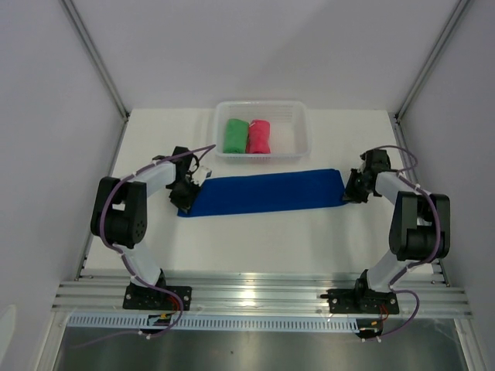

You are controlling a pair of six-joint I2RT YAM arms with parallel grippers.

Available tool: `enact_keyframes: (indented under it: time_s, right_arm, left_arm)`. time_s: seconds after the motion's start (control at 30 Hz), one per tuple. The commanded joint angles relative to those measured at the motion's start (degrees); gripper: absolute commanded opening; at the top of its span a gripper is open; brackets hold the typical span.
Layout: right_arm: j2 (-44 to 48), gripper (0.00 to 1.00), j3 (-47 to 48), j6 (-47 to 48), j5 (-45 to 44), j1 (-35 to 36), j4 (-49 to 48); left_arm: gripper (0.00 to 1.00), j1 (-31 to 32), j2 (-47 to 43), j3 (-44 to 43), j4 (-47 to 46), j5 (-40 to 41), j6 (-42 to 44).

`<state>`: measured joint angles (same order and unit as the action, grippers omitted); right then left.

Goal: Roll the towels
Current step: Fold the towel

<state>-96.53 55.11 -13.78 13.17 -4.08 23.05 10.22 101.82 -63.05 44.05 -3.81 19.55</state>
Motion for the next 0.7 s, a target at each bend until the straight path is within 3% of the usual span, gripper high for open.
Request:
enact_keyframes:
  time_s: [0.0,0.23,0.67]
  right_arm:
    - [5.8,0.21,2.3,-1.9,-2.9,-2.8,0.8]
    - [11.4,0.52,-2.7,-11.0,-3.3,-4.4,-1.1]
    - [5.9,0.56,-12.8,-23.4,-1.4,-5.1,-14.9]
  left_arm:
    - [0.29,-0.6,0.1,1.5,1.8,1.1,2.6]
    - [0.31,-0.6,-1.3,1.1,1.7,-0.8,2.1]
    - [0.31,-0.6,-2.4,1.9,1.6,-1.3,2.3]
